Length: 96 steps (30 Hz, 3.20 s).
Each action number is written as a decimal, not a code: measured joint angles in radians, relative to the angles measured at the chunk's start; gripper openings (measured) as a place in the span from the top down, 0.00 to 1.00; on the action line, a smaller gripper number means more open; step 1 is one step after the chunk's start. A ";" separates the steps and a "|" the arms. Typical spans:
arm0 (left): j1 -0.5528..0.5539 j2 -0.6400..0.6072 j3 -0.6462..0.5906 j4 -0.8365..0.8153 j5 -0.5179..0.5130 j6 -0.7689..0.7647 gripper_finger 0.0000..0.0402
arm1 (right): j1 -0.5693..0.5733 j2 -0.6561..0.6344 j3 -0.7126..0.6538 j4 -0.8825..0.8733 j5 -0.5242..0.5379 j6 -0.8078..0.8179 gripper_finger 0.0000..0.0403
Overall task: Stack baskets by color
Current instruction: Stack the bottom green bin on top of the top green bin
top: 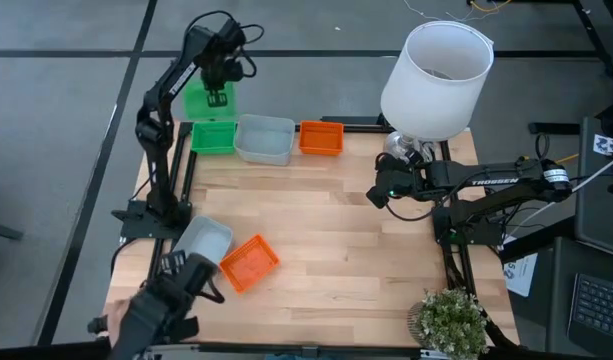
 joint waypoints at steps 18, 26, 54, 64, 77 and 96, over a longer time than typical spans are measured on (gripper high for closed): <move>0.153 0.034 -0.237 0.088 0.211 0.135 1.00 | 0.000 0.000 0.000 0.000 0.000 0.002 0.67; 0.147 0.034 -0.382 0.229 0.227 0.239 1.00 | 0.000 0.000 0.000 0.001 0.000 0.005 0.67; 0.140 0.034 -0.446 0.299 0.391 0.219 1.00 | -0.001 0.000 0.000 0.001 -0.001 0.003 0.67; 0.140 0.034 -0.446 0.284 0.265 0.174 0.99 | -0.001 0.000 0.000 0.001 -0.002 0.003 0.67; 0.140 0.034 -0.446 0.281 0.312 0.148 0.77 | -0.001 0.000 0.000 0.001 -0.002 0.002 0.67; 0.076 0.027 -0.438 0.254 0.128 -0.029 0.77 | 0.000 0.000 0.000 0.000 -0.026 0.002 0.67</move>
